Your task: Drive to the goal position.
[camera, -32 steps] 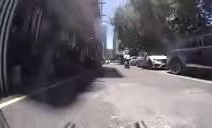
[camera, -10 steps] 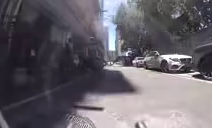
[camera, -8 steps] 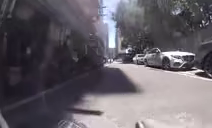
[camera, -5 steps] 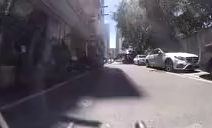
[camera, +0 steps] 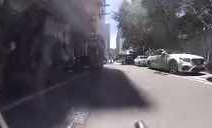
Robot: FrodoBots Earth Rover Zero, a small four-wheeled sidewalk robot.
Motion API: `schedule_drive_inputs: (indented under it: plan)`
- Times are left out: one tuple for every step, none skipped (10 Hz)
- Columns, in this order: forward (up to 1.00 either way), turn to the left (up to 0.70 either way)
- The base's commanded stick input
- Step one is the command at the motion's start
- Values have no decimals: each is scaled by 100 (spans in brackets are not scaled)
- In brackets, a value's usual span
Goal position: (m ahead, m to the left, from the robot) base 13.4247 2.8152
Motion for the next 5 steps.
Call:
schedule_drive_inputs:
  plan:
    - [70, 0]
    - [70, 0]
    - [70, 0]
    - [70, 0]
    - [70, 0]
